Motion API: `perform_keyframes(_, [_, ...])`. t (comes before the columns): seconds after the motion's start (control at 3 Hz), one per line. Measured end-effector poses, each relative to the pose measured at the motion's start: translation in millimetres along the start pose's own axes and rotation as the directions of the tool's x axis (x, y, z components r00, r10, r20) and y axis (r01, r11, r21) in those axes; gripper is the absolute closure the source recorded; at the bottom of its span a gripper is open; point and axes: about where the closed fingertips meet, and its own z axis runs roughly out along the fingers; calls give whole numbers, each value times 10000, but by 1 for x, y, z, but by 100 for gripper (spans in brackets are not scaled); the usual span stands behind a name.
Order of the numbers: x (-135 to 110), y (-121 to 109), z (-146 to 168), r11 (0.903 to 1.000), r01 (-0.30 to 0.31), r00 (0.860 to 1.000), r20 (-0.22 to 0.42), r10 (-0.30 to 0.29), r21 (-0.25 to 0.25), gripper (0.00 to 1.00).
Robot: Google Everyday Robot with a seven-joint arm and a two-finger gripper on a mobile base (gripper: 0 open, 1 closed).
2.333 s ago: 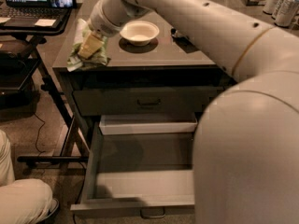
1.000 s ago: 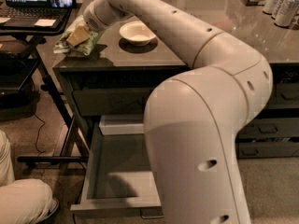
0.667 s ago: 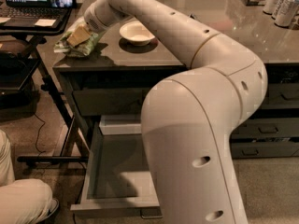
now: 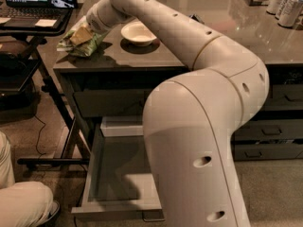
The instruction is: Pick green jalapeno chip bag from middle drawer and place on counter
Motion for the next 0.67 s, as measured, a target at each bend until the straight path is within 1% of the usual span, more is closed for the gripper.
perform_keyframes(0.33, [0, 0, 0, 10000, 0, 10000, -1, 0, -1, 0])
perform_keyframes(0.67, [0, 0, 0, 10000, 0, 10000, -1, 0, -1, 0])
